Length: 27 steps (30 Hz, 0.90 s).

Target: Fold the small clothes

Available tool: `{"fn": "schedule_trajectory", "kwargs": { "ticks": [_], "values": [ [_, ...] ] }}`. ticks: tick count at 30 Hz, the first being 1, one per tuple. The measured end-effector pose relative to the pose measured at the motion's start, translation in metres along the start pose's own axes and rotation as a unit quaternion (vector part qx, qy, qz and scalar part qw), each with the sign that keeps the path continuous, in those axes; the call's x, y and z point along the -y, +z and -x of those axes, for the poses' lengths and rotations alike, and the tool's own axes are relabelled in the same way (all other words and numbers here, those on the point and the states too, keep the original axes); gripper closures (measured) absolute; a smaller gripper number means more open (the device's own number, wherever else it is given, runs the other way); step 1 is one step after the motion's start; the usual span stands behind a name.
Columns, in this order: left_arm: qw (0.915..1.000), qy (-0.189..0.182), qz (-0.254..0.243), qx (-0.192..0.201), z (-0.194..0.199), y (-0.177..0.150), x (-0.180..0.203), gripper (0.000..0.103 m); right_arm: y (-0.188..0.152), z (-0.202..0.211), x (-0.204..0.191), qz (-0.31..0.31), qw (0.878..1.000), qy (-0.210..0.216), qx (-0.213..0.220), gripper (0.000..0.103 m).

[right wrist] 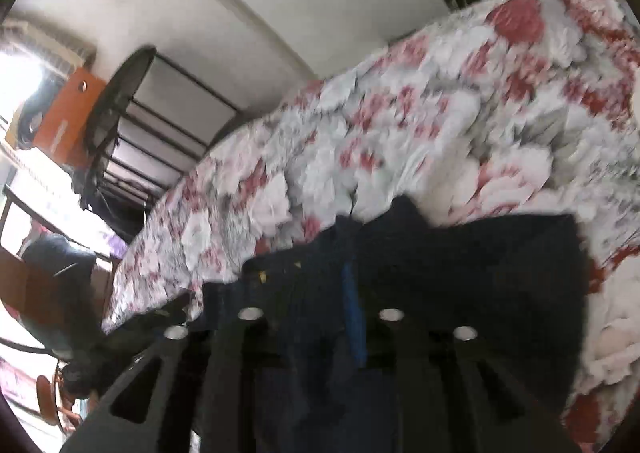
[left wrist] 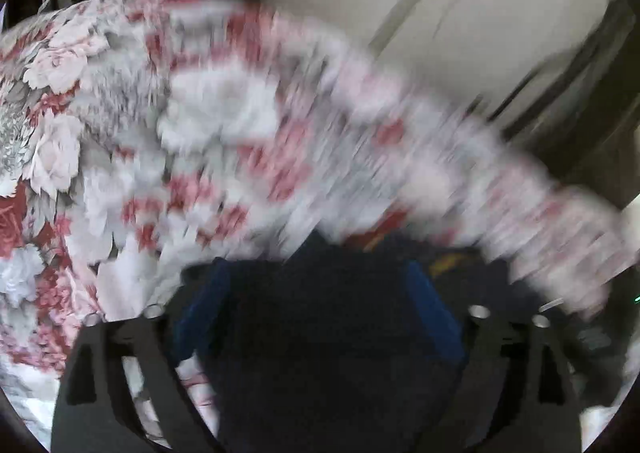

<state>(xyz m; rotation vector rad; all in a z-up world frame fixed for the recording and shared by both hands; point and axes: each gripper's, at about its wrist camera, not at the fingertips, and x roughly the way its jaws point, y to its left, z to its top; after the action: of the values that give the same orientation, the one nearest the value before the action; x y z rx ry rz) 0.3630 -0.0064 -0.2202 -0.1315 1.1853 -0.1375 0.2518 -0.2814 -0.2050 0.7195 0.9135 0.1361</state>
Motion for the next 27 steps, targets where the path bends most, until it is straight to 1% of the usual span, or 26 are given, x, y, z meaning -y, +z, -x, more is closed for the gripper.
{"fn": "schedule_trajectory", "kwargs": {
  "ticks": [1,2,3,4,5,6,7,8,9,11,12,13,14,15,16,17,18,19,20,21,22,23,24,25,26,27],
  "values": [
    [0.9994,0.025,0.005,-0.026,-0.014,-0.003,-0.002,0.015,-0.003,-0.005,0.007,-0.01,1.0,-0.012,-0.006,0.063],
    [0.999,0.023,0.015,-0.034,-0.022,-0.006,-0.006,0.014,-0.006,-0.009,0.016,-0.028,0.999,-0.029,-0.008,0.074],
    [0.9993,0.02,0.017,-0.028,-0.02,-0.006,-0.007,0.014,-0.007,-0.009,0.027,-0.049,0.998,-0.033,-0.005,0.095],
    [0.9994,0.023,0.017,-0.021,-0.013,-0.003,-0.004,0.016,-0.006,-0.006,0.035,-0.07,0.997,-0.042,-0.002,0.098],
    [0.9995,0.026,0.017,-0.008,-0.005,-0.002,-0.003,0.017,-0.005,-0.001,0.034,-0.073,0.996,-0.052,0.007,0.095],
    [0.9992,0.034,0.011,0.017,0.006,-0.001,-0.001,0.017,-0.002,0.006,0.028,-0.061,0.996,-0.063,0.021,0.089],
    [0.9979,0.042,-0.006,0.049,0.02,-0.001,0.006,0.017,0.0,0.012,0.011,-0.029,0.997,-0.058,0.031,0.085],
    [0.9968,0.037,-0.024,0.067,0.03,-0.002,0.014,0.015,-0.002,0.014,0.003,-0.014,0.998,-0.048,0.029,0.073],
    [0.9962,0.017,-0.044,0.074,0.036,-0.003,0.024,0.013,-0.003,0.012,-0.008,0.004,0.999,-0.031,0.02,0.063],
    [0.9959,-0.004,-0.073,0.052,0.029,-0.008,0.04,0.004,-0.01,-0.005,-0.027,0.037,0.999,0.001,-0.017,0.055],
    [0.9955,0.003,-0.089,0.03,0.018,-0.01,0.05,0.005,-0.013,-0.011,-0.03,0.041,0.999,0.01,-0.035,0.054],
    [0.9938,0.032,-0.106,-0.004,0.0,-0.017,0.054,0.005,-0.021,-0.026,-0.029,0.043,0.997,0.014,-0.07,0.054],
    [0.9902,0.067,-0.117,-0.035,-0.017,-0.025,0.052,0.004,-0.024,-0.031,-0.026,0.041,0.996,0.005,-0.08,0.058],
    [0.988,0.08,-0.124,-0.046,-0.025,-0.029,0.053,0.004,-0.025,-0.034,-0.015,0.024,0.997,0.004,-0.078,0.072],
    [0.9887,0.076,-0.123,-0.038,-0.023,-0.029,0.051,0.004,-0.023,-0.033,-0.005,0.002,0.997,0.008,-0.077,0.081],
    [0.9888,0.077,-0.122,-0.039,-0.018,-0.025,0.051,0.004,-0.019,-0.031,0.009,-0.032,0.996,0.013,-0.077,0.098],
    [0.9888,0.083,-0.121,-0.029,-0.009,-0.02,0.049,0.004,-0.014,-0.025,0.023,-0.064,0.995,0.015,-0.07,0.1],
    [0.9886,0.093,-0.118,-0.015,-0.002,-0.016,0.044,0.004,-0.01,-0.014,0.039,-0.094,0.994,0.009,-0.047,0.1],
    [0.9836,0.142,-0.111,0.004,0.004,-0.012,0.036,0.004,-0.006,-0.002,0.051,-0.108,0.994,-0.015,-0.026,0.1],
    [0.975,0.197,-0.102,0.01,0.003,-0.009,0.024,0.004,-0.004,0.002,0.058,-0.118,0.993,-0.023,-0.018,0.1],
    [0.9721,0.217,-0.089,0.0,0.0,-0.008,0.012,0.004,-0.002,0.013,0.07,-0.144,0.989,-0.029,-0.006,0.1],
    [0.9776,0.198,-0.07,-0.015,0.0,-0.006,0.001,0.004,-0.002,0.019,0.072,-0.154,0.988,-0.032,-0.001,0.098],
    [0.9864,0.158,-0.038,-0.026,0.004,-0.005,-0.009,0.005,-0.001,0.029,0.067,-0.147,0.988,-0.039,0.007,0.091],
    [0.9917,0.125,-0.019,-0.024,0.011,-0.004,-0.011,0.006,0.001,0.034,0.058,-0.129,0.991,-0.043,0.012,0.086],
    [0.9956,0.092,-0.012,-0.017,0.021,-0.006,-0.011,0.006,0.002,0.039,0.044,-0.099,0.994,-0.034,0.014,0.076],
    [0.9979,0.061,-0.02,-0.01,0.03,-0.007,-0.005,0.006,-0.002,0.039,0.031,-0.075,0.997,-0.015,0.008,0.069]
  ]
}}
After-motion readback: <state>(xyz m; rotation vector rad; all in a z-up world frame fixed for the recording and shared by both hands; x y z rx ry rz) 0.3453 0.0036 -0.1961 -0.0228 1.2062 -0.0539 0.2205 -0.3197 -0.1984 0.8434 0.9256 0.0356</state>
